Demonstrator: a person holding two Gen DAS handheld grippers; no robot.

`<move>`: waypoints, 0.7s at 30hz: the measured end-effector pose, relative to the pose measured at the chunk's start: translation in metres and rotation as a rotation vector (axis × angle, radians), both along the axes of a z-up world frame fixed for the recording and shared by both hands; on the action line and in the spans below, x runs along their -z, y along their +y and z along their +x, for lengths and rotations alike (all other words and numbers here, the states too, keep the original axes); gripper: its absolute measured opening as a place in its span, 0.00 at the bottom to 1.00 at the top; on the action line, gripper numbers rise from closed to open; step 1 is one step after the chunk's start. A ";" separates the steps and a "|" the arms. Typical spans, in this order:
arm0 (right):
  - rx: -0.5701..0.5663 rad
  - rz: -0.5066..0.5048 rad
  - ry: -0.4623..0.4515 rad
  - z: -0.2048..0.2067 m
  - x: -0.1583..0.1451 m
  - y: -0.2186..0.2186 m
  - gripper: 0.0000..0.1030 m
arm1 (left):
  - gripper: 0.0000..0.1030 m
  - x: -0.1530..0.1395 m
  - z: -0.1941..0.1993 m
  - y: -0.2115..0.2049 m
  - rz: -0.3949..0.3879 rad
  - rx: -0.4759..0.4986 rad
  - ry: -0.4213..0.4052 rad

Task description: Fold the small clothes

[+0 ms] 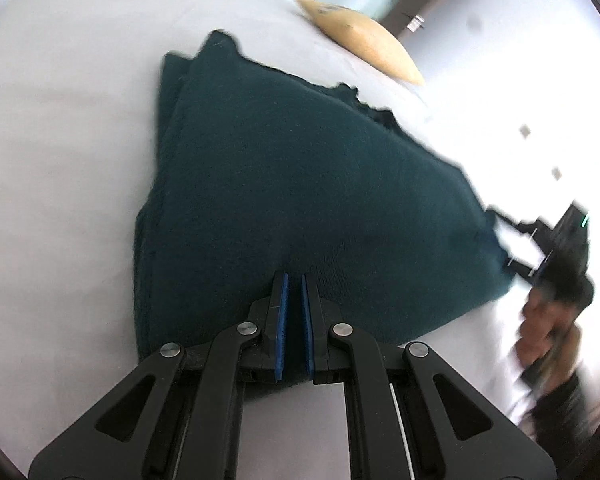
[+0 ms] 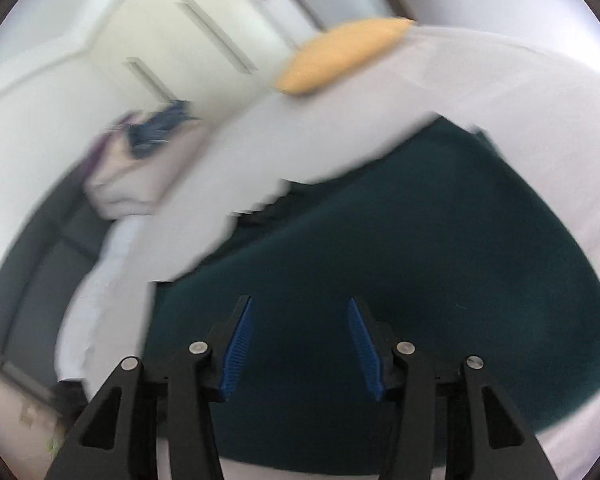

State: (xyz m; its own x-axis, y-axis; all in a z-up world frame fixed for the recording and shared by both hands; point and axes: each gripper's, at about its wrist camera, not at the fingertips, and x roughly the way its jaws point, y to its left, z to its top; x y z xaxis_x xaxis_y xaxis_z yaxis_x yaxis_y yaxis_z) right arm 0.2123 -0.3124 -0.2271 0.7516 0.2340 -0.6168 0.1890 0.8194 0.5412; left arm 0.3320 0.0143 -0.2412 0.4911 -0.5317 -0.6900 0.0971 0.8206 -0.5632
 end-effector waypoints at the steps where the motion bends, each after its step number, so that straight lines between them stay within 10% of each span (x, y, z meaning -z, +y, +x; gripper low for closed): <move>1: 0.025 0.055 0.025 -0.002 -0.001 -0.001 0.51 | 0.07 -0.004 -0.001 0.001 -0.011 -0.012 0.007; 5: 0.121 0.078 -0.051 -0.027 -0.028 -0.004 0.67 | 0.07 -0.021 0.001 -0.013 0.038 0.000 -0.037; 10: 0.124 0.044 -0.140 -0.055 -0.048 0.008 0.68 | 0.07 -0.045 0.025 -0.066 0.335 0.073 -0.147; 15: 0.137 0.285 -0.205 -0.084 -0.109 0.007 0.70 | 0.07 -0.053 0.023 -0.072 0.252 0.080 -0.177; 21: 0.189 0.297 -0.374 -0.137 -0.234 0.048 0.88 | 0.07 -0.027 0.004 -0.072 0.182 0.058 -0.059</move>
